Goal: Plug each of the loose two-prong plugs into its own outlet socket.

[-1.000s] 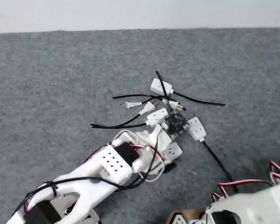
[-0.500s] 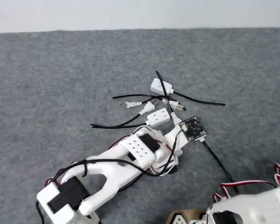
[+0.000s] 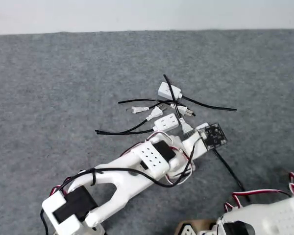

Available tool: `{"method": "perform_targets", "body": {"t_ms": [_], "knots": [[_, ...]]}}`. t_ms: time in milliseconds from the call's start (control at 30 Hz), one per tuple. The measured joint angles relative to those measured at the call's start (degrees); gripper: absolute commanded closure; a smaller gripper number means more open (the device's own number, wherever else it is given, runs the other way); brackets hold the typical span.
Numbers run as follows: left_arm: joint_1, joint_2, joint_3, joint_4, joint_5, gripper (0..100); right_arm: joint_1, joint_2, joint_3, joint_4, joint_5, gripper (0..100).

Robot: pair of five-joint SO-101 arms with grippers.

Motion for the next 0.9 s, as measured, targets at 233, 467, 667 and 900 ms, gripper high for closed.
{"method": "perform_targets", "body": {"t_ms": [233, 467, 667, 900], "knots": [[-1.5, 0.0, -0.1, 0.0, -3.3, 88, 0.5, 0.0, 0.0, 0.0, -0.9, 85.0], [-1.6, 1.8, -0.4, 0.0, -5.5, 88, 0.5, 0.0, 0.0, 0.0, -0.9, 85.0], [-1.5, 9.5, -11.2, 8.1, -5.7, 88, 0.5, 0.0, 0.0, 0.0, -0.9, 85.0], [-0.1, 14.3, -18.1, 13.9, -4.9, 88, 0.5, 0.0, 0.0, 0.0, -0.9, 85.0]]}}
